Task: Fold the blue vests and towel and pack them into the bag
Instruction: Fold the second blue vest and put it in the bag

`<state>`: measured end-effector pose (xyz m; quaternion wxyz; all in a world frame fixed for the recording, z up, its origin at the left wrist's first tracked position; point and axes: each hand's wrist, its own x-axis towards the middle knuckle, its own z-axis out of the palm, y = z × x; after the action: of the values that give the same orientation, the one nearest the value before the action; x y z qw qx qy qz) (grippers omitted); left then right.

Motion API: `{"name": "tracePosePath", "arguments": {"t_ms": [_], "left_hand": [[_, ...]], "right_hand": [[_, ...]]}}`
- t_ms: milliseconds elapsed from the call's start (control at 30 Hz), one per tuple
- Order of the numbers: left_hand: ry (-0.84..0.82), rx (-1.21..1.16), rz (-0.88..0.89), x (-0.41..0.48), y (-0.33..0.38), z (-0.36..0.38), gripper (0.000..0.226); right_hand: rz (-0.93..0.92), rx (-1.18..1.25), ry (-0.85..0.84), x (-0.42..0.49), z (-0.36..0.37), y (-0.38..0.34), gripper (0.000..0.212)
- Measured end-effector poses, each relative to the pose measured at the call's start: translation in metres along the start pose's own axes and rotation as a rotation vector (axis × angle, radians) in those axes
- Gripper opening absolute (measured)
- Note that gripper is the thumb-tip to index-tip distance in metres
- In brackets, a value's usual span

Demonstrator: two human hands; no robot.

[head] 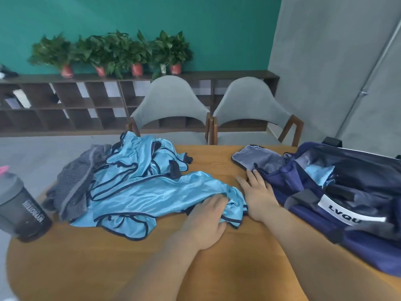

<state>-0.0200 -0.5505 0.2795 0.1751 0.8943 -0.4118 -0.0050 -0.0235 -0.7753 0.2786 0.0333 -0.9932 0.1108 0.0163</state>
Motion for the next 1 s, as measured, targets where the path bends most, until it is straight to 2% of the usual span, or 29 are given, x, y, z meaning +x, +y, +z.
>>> {"name": "tracePosePath", "arguments": {"t_ms": [200,267,367,433,533,667,767,833,900,933,1000], "left_hand": [[0.067,-0.029,-0.002,0.005,-0.003,0.002,0.072],[0.072,-0.026,-0.008,0.004,-0.004,0.003,0.072],[0.107,-0.018,-0.02,0.001,-0.004,0.001,0.068],[0.138,-0.006,-0.027,-0.003,-0.002,-0.001,0.067],[0.163,0.01,0.002,-0.017,0.002,-0.003,0.069],[0.175,-0.06,0.102,-0.046,0.003,-0.006,0.059],[0.253,-0.04,0.179,-0.068,-0.005,-0.007,0.052],[0.326,0.024,0.198,-0.08,-0.014,-0.013,0.051],[0.359,0.088,0.107,-0.089,-0.023,-0.023,0.052],[0.346,0.123,0.024,-0.094,-0.028,-0.027,0.055],[0.216,0.187,-0.13,-0.104,-0.037,-0.033,0.067]], "right_hand": [[0.071,0.061,-0.07,0.031,-0.006,0.018,0.074],[0.052,0.08,-0.03,0.032,-0.004,0.017,0.076],[-0.078,0.159,0.174,0.018,0.007,0.008,0.083],[-0.187,0.291,0.279,0.003,0.015,-0.002,0.074],[-0.301,0.34,0.279,-0.017,0.021,-0.015,0.051],[-0.458,0.232,0.346,-0.047,0.023,-0.019,0.038],[-0.547,0.207,0.339,-0.064,0.022,-0.022,0.031],[-0.496,0.288,0.307,-0.068,0.02,-0.024,0.032],[-0.306,0.461,0.284,-0.067,0.017,-0.028,0.042],[-0.192,0.588,0.29,-0.067,0.015,-0.031,0.044],[0.008,0.877,0.307,-0.07,0.005,-0.042,0.047]]}}
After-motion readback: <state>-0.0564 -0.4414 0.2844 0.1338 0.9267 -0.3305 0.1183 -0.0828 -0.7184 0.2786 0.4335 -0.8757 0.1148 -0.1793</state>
